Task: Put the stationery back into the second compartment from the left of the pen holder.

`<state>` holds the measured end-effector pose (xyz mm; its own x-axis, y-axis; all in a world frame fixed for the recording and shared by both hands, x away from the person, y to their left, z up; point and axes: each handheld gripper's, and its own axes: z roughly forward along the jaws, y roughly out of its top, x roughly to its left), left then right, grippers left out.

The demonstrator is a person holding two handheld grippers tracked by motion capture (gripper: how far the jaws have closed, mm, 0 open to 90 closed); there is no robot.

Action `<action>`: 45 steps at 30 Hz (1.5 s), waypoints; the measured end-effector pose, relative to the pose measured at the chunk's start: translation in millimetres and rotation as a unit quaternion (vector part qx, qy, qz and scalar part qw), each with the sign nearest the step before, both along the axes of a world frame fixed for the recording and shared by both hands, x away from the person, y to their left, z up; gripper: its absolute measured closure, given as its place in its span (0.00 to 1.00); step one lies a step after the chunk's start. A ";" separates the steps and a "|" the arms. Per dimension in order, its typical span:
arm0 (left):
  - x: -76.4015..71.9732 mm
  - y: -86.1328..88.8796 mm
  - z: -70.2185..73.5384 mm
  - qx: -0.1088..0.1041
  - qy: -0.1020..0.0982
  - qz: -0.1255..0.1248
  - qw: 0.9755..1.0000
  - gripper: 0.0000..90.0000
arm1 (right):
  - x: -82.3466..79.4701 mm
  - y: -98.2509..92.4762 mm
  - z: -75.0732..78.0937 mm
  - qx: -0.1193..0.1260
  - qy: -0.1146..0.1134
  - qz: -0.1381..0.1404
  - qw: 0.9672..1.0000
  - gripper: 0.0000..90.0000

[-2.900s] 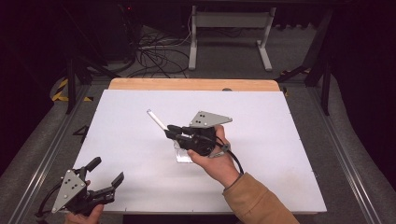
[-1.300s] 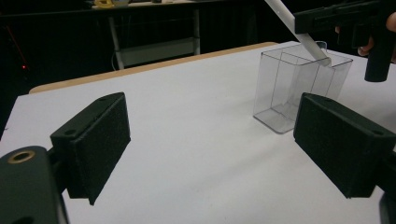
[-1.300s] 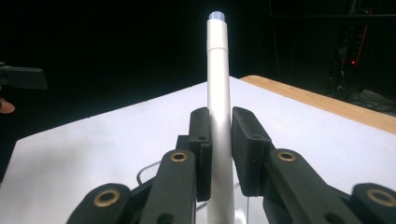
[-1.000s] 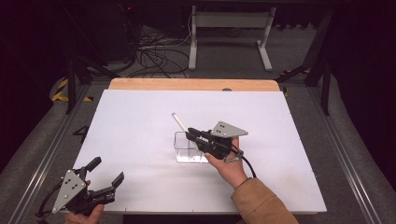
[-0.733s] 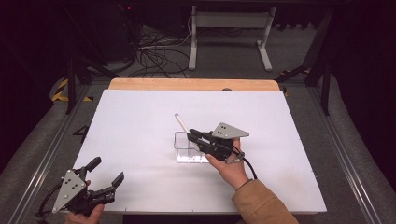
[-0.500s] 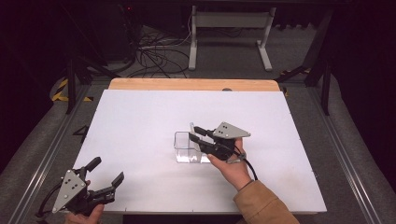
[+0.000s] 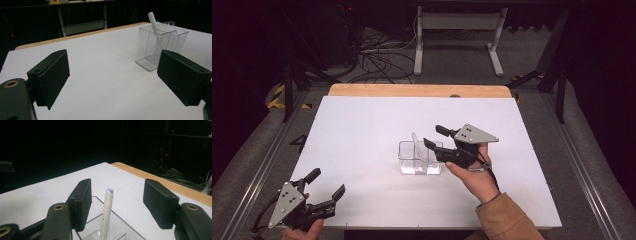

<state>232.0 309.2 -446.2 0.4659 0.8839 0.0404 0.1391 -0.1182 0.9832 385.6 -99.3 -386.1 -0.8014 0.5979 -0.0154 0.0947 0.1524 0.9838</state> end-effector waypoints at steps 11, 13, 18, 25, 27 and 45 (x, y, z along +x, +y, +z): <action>1.0 -0.8 -0.3 0.001 0.003 -0.002 1.000 0.13 | -10.1 -23.6 15.0 -0.001 -0.012 -0.006 1.000 0.22; 1.2 -0.7 -0.2 0.000 0.003 -0.002 1.000 0.13 | -11.9 -29.8 15.3 -0.005 -0.010 -0.009 1.000 0.18; 2.4 -1.9 -0.4 0.004 0.003 -0.004 1.000 0.13 | -17.3 -46.3 13.8 0.002 -0.006 -0.013 1.000 0.14; 2.9 -2.0 -0.5 0.006 0.004 -0.004 1.000 0.13 | -22.3 -70.2 4.1 -0.005 0.015 -0.023 1.000 0.13; 3.1 -2.5 -0.8 0.004 0.005 -0.004 1.000 0.13 | -22.8 -76.1 -0.6 -0.017 0.021 -0.029 0.999 0.13; 5.1 -5.9 -1.7 0.010 0.006 -0.008 1.000 0.13 | -42.5 -121.1 -42.9 -0.025 0.049 0.013 0.998 0.02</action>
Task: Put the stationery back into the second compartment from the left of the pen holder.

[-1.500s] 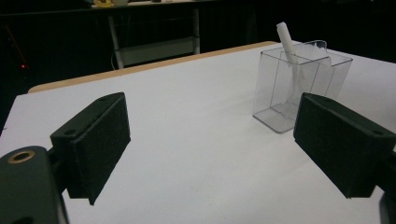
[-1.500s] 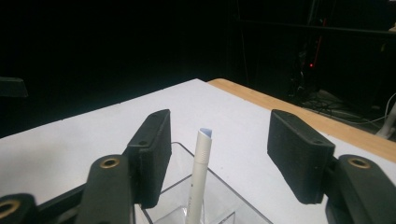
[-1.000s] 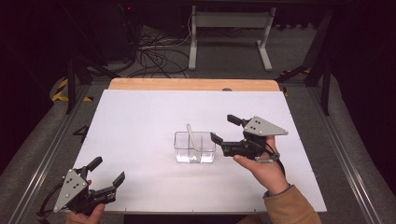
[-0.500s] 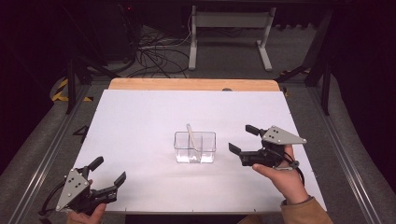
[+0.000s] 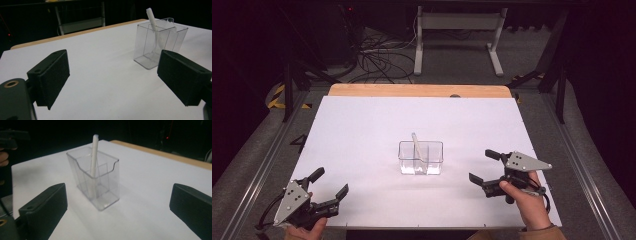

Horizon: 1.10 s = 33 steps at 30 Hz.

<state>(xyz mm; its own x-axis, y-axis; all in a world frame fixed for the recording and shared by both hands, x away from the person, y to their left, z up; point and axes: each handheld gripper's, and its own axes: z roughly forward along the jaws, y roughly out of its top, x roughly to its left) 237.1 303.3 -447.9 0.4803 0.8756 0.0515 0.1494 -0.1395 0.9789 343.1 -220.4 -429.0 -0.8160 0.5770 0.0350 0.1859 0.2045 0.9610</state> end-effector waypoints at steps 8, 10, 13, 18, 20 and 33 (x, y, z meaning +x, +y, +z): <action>0.5 -0.1 0.2 0.007 0.000 -0.003 1.000 0.13 | -6.3 -14.6 -15.8 0.003 0.027 0.003 1.000 0.05; 0.5 -0.4 0.2 0.008 0.001 -0.004 1.000 0.13 | -8.0 -15.9 -19.7 0.000 0.023 -0.003 1.000 0.04; 0.8 -0.6 0.2 0.009 0.001 -0.005 1.000 0.13 | -10.2 -18.3 -25.6 0.001 0.041 -0.010 0.999 0.04; 1.4 -1.1 0.0 0.009 0.000 -0.007 1.000 0.13 | -10.3 -23.9 -35.7 0.003 0.045 -0.024 0.999 0.04; 1.4 -1.1 -0.1 0.009 0.001 -0.007 1.000 0.13 | -10.3 -24.8 -40.7 -0.006 0.037 -0.027 0.999 0.04; 2.8 -1.6 -0.3 0.016 -0.001 -0.011 1.000 0.13 | -10.1 -25.2 -52.2 -0.061 0.025 -0.027 0.997 0.04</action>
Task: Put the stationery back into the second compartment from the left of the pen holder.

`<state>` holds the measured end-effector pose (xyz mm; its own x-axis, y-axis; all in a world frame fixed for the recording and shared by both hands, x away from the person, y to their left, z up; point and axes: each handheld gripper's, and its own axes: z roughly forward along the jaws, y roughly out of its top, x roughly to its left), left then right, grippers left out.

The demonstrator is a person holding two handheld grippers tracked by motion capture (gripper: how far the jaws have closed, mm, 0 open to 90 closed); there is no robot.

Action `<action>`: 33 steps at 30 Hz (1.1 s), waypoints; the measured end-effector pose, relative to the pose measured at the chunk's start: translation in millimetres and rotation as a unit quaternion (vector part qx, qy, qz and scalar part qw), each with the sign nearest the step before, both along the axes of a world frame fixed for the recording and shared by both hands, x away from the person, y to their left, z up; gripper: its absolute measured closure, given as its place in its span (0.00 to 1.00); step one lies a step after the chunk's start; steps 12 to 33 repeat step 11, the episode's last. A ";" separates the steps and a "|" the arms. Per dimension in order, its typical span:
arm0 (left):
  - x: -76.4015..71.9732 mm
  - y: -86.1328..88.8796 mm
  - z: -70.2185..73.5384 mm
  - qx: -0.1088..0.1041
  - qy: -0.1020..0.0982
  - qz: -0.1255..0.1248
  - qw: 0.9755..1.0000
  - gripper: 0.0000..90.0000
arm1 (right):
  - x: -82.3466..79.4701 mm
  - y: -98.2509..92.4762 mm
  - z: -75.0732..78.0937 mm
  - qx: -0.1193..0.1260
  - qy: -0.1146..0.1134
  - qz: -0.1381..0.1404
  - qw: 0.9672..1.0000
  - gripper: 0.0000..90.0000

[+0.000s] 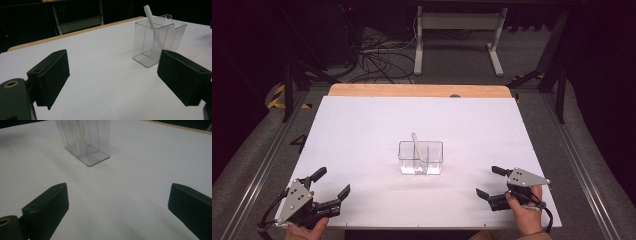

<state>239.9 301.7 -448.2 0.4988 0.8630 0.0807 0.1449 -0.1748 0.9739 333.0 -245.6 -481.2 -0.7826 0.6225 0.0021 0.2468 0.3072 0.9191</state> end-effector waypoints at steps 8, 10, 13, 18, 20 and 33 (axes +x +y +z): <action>1.2 -0.8 -0.7 0.003 0.002 0.000 1.000 0.13 | 3.0 -2.5 -1.3 0.007 0.017 -0.012 1.000 0.04; 1.7 -0.7 -0.8 0.004 0.003 0.000 1.000 0.13 | 3.5 -3.2 -1.2 0.006 0.013 -0.014 1.000 0.04; 1.7 -0.7 -0.8 0.005 0.003 0.001 1.000 0.13 | 3.3 -3.5 -1.1 0.007 0.010 -0.018 1.000 0.04; 1.7 -0.7 -0.8 0.005 0.003 0.001 1.000 0.13 | 3.3 -3.5 -1.1 0.007 0.010 -0.018 1.000 0.04; 1.7 -0.7 -0.8 0.005 0.003 0.001 1.000 0.13 | 3.3 -3.5 -1.1 0.007 0.010 -0.018 1.000 0.04; 1.7 -0.7 -0.8 0.005 0.003 0.001 1.000 0.13 | 3.3 -3.5 -1.1 0.007 0.010 -0.018 1.000 0.04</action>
